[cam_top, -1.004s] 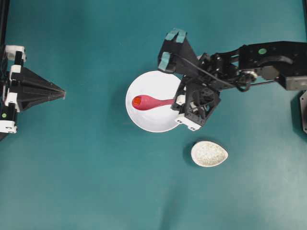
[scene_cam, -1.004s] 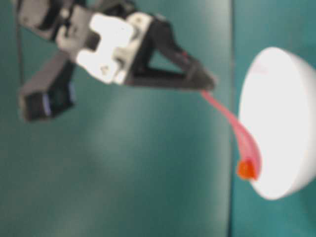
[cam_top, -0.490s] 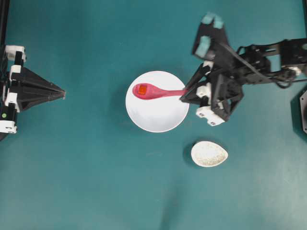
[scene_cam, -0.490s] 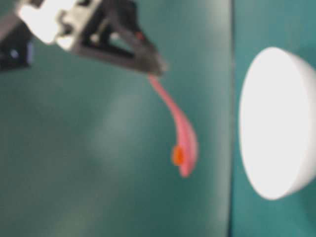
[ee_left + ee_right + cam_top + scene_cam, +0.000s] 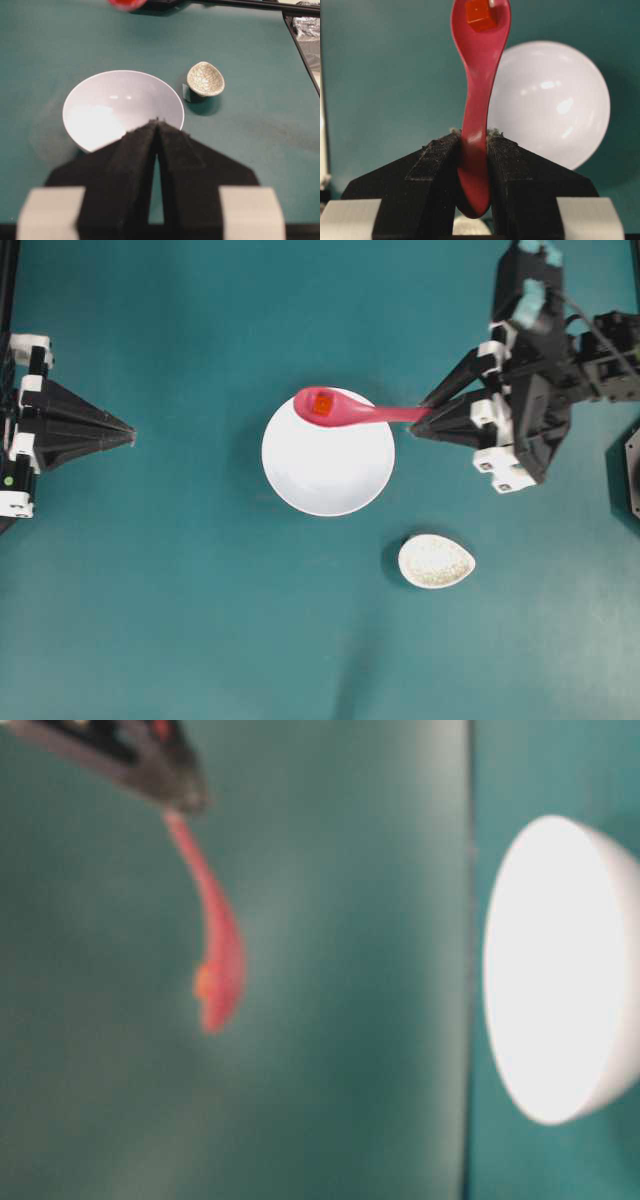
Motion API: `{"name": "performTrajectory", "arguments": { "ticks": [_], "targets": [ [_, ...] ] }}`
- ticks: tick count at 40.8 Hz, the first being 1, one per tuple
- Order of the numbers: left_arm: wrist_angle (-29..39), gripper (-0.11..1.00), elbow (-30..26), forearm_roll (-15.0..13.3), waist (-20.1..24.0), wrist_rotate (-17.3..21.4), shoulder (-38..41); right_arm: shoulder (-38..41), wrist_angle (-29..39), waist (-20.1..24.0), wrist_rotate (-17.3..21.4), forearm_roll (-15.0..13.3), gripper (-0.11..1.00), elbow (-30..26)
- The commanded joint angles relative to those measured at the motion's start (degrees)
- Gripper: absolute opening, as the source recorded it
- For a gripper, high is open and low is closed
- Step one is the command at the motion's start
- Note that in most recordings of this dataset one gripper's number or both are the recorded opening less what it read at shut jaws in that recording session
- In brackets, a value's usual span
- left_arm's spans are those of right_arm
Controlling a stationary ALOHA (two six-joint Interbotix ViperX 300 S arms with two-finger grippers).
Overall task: Grip the spoon and scoop the red block from the bowl with right arm.
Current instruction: 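Raise the spoon carrying the red cube up and out of the bowl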
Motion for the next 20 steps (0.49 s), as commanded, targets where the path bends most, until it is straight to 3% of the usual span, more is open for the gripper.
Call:
{"name": "performTrajectory", "arguments": {
  "ticks": [1, 20],
  "targets": [
    [0.26, 0.0, -1.23, 0.18, 0.0, 0.26, 0.0, -2.11, -0.62, 0.18, 0.0, 0.09, 0.23, -1.32],
    [2.11, 0.0, -1.41, 0.09, 0.0, 0.26, -0.97, -3.43, -0.62, 0.18, 0.18, 0.7, 0.23, -1.49]
  ]
}}
